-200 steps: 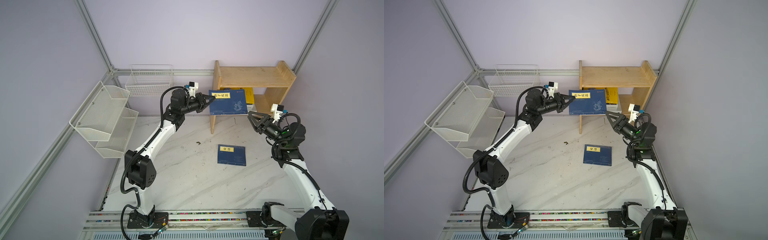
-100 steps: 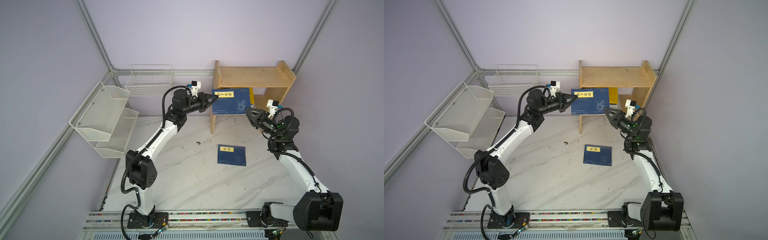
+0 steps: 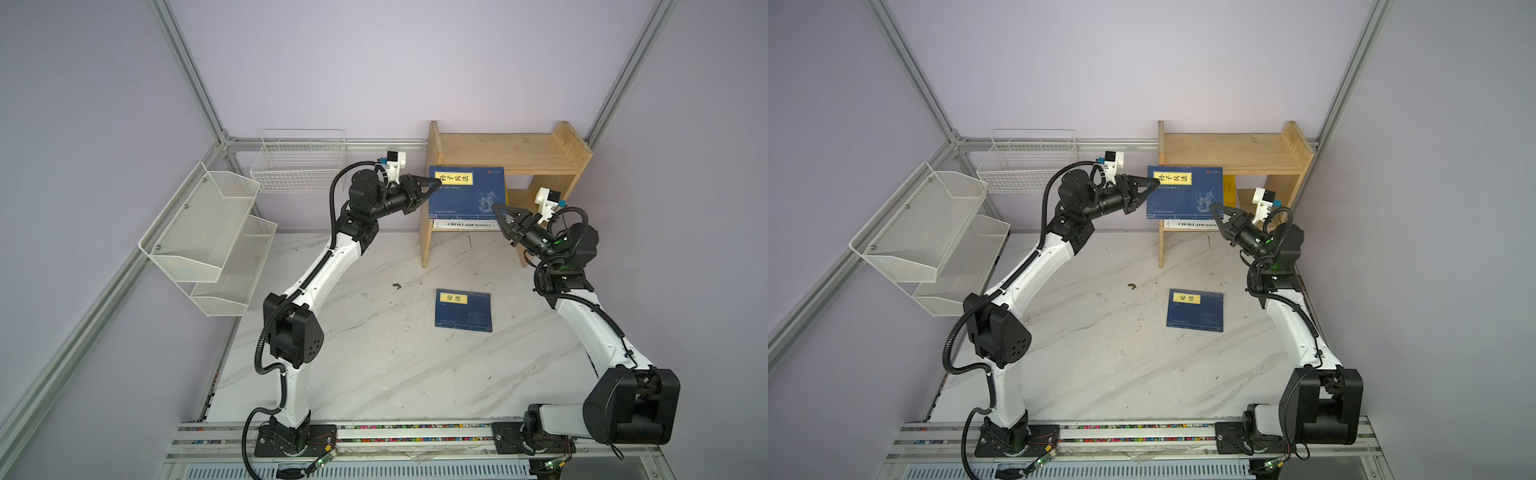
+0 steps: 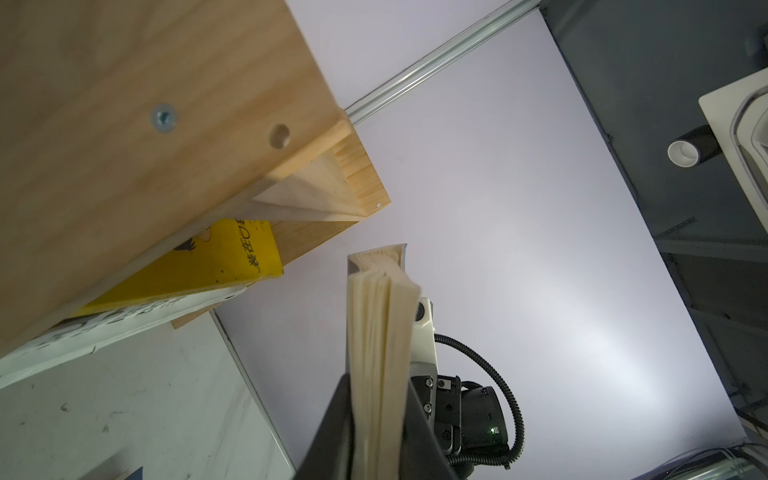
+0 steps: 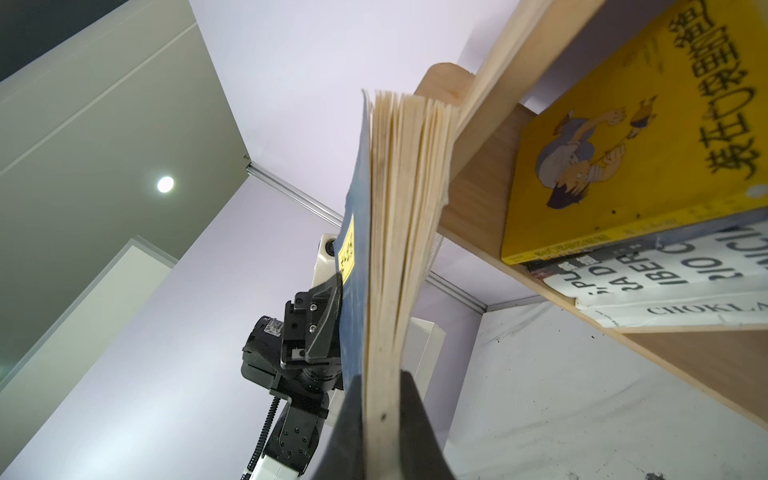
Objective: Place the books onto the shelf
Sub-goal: 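Raise the blue paperback above the shelf's top board with both grippers, then lay the blue paperback flat on the shelf top with right gripper while left gripper withdraws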
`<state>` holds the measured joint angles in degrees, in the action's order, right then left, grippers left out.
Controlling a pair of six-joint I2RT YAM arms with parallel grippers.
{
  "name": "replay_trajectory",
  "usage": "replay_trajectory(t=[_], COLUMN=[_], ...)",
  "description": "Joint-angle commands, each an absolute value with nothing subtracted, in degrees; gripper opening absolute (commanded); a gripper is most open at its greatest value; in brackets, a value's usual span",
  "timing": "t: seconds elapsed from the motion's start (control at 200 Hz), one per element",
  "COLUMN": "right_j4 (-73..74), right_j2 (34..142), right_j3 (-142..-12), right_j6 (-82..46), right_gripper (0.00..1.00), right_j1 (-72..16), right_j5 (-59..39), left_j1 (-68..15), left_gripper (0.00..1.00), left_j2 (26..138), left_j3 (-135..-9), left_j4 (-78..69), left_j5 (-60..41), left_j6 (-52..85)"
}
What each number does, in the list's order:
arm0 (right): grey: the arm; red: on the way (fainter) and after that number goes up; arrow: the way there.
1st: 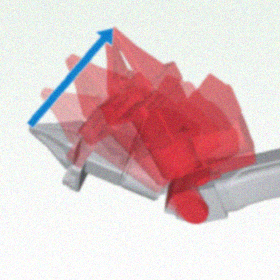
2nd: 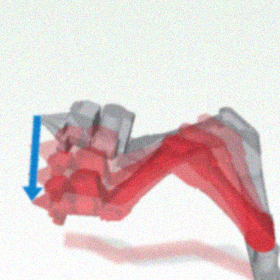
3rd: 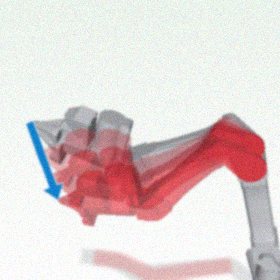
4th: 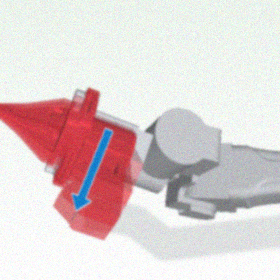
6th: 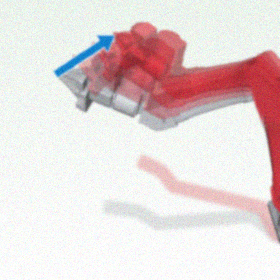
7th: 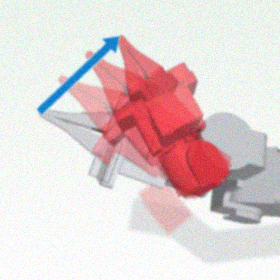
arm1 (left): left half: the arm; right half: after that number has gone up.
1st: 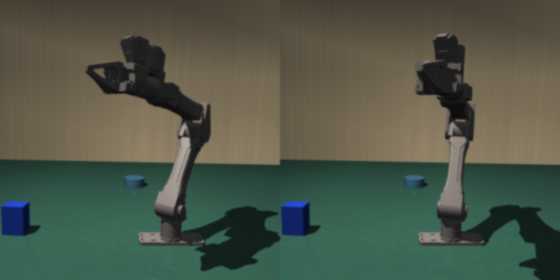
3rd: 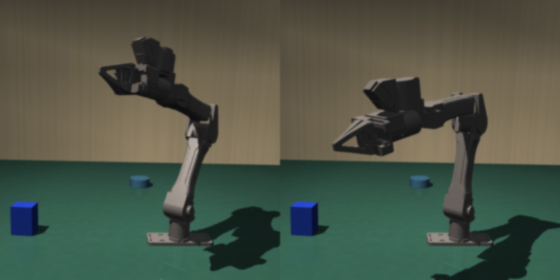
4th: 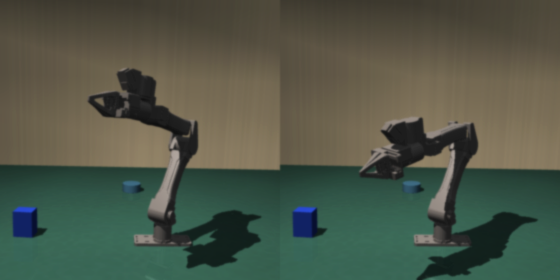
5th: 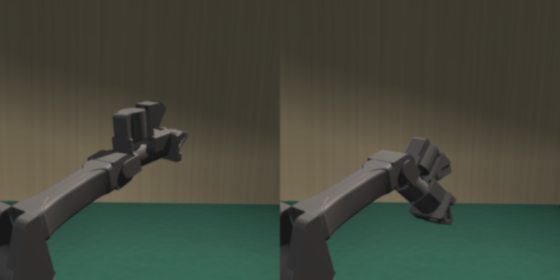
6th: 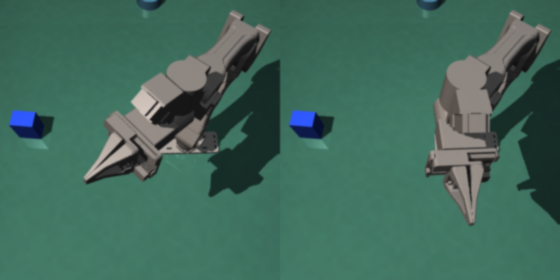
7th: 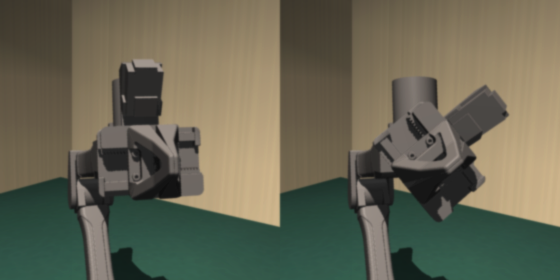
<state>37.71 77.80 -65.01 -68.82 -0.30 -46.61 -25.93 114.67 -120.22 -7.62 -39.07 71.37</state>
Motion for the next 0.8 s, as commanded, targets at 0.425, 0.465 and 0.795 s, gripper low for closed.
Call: replay_trajectory(t=[0.425, 0.465, 0.795], right_j4=[34.0, 30.4, 10.8], right_j2=[93.3, 94.6, 103.9], right_j3=[-92.5, -95.0, -111.3], right_j6=[-71.1, -68.9, -57.1], right_gripper=[0.08, 0.08, 0.13], right_j1=[6.1, 6.5, 6.5], right_j5=[-48.9, -49.5, -51.2], left_j1=[-20.8, -20.6, -20.2], left_gripper=[0.50, 0.50, 0.50], left_j2=[107.1, 106.9, 110.0], left_j3=[-120.2, -119.5, -121.3], left_j4=[-12.4, -12.0, -10.0], left_j5=[-33.4, -32.9, -33.1], left_j6=[67.1, 66.7, 66.4])
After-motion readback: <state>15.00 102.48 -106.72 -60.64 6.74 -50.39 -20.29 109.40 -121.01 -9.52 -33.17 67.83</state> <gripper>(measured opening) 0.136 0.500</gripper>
